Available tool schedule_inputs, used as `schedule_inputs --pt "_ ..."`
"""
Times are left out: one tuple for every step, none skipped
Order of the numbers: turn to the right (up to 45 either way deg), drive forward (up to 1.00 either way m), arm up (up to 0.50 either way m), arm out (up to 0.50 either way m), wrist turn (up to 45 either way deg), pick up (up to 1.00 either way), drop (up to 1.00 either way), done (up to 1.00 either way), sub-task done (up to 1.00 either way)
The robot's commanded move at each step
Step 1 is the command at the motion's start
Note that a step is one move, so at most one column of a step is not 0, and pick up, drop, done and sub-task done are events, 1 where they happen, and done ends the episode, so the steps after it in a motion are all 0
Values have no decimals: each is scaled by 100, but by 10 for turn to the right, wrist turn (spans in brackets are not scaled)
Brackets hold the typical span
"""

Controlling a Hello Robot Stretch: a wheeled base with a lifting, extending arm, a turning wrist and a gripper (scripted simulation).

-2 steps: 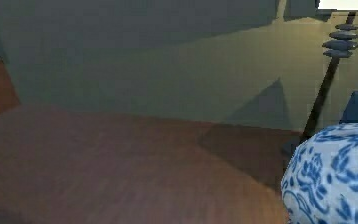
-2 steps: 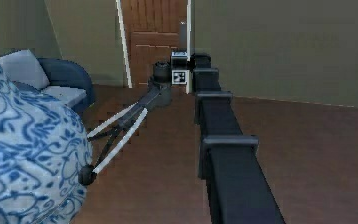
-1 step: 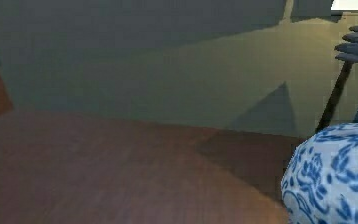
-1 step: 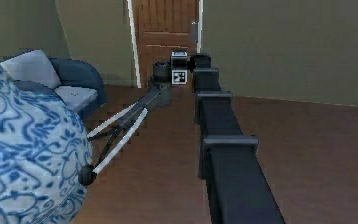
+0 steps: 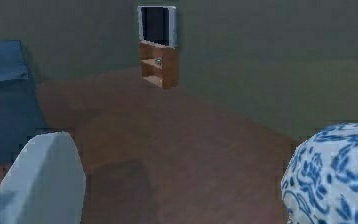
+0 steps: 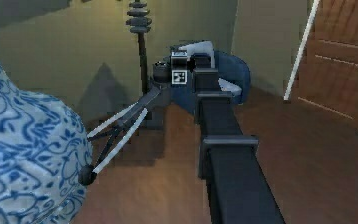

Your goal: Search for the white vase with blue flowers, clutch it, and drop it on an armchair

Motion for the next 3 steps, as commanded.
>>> schedule_inputs --pt "0 100 0 0 0 0 0 0 0" --pt "-60 0 0 0 0 0 0 0 0" --pt "0 20 0 0 0 0 0 0 0"
